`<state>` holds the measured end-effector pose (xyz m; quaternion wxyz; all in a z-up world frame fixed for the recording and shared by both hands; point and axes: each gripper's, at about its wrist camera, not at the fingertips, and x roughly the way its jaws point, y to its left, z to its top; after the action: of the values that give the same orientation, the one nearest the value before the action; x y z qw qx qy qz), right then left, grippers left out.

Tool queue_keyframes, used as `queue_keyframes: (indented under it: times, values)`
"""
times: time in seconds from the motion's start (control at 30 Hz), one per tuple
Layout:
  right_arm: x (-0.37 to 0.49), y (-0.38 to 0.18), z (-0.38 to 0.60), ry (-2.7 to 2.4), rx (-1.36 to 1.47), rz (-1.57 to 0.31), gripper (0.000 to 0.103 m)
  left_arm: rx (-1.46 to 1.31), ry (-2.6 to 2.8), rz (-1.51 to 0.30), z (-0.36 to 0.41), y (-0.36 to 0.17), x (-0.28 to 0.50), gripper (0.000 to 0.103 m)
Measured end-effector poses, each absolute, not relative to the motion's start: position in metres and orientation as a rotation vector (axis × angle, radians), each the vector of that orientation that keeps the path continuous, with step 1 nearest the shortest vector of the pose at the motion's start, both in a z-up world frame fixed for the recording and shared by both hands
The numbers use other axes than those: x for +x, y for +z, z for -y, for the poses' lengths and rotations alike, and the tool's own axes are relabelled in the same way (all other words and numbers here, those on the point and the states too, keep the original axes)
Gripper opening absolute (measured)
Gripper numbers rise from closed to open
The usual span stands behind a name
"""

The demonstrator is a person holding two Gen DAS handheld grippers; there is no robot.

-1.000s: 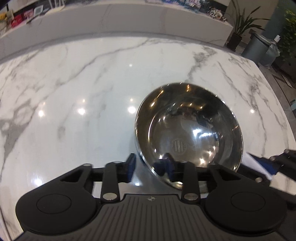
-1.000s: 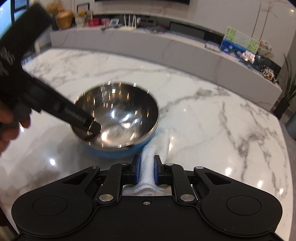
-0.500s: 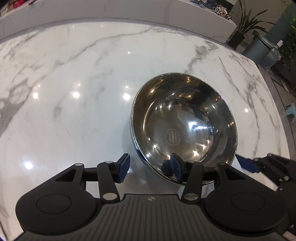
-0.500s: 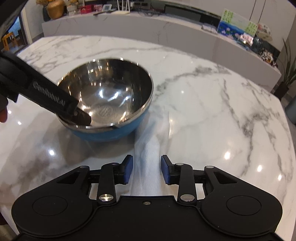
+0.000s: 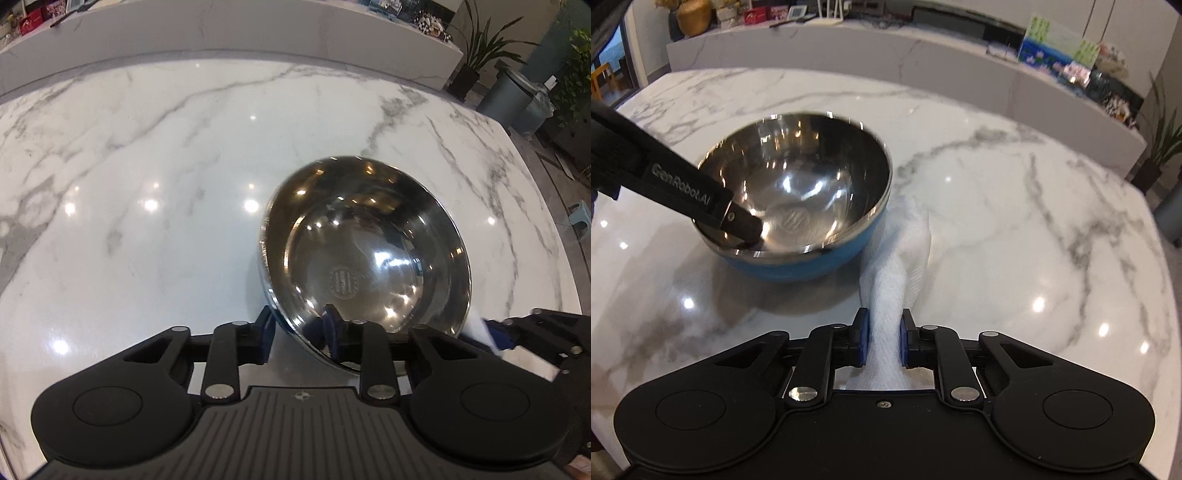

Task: Clean bowl
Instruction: 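Wipe the bowl's blue outer wall with the towel in the right gripper while the left holds the rim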

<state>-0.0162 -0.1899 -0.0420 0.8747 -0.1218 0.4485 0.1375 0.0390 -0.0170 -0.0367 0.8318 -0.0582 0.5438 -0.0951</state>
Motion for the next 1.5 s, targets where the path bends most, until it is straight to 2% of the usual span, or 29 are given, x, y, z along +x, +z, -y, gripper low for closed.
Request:
queue_keyframes:
  times: [0.23, 0.5, 0.77, 0.83, 0.93, 1.17, 1.3, 1.43, 1.5]
  values:
    - [-0.018, -0.023, 0.199, 0.28, -0.225, -0.846, 0.014, -0.11, -0.197, -1.144, 0.019, -0.037, 0.042, 0.021]
    - [-0.018, -0.043, 0.181, 0.341, -0.311, -0.947, 0.014, -0.068, -0.257, -1.158, 0.026, -0.036, 0.039, 0.021]
    - [-0.017, -0.044, 0.184, 0.334, -0.312, -0.962, 0.014, -0.092, -0.261, -1.181, 0.026, -0.039, 0.039, 0.022]
    - [-0.016, -0.043, 0.185, 0.33, -0.309, -0.958, 0.014, -0.103, -0.256, -1.188, 0.026, -0.039, 0.038, 0.023]
    - [-0.017, -0.042, 0.186, 0.33, -0.311, -0.954, 0.014, -0.119, -0.249, -1.199, 0.026, -0.04, 0.037, 0.034]
    - [-0.018, -0.043, 0.184, 0.333, -0.316, -0.959, 0.014, -0.141, -0.235, -1.209, 0.025, -0.041, 0.035, 0.036]
    - [-0.018, -0.043, 0.183, 0.334, -0.32, -0.961, 0.014, -0.136, -0.231, -1.199, 0.025, -0.04, 0.035, 0.034]
    - [-0.017, -0.042, 0.184, 0.331, -0.32, -0.956, 0.014, -0.131, -0.226, -1.188, 0.024, -0.039, 0.034, 0.023]
    - [-0.018, -0.038, 0.185, 0.321, -0.31, -0.93, 0.014, -0.128, -0.224, -1.182, 0.024, -0.039, 0.034, 0.023]
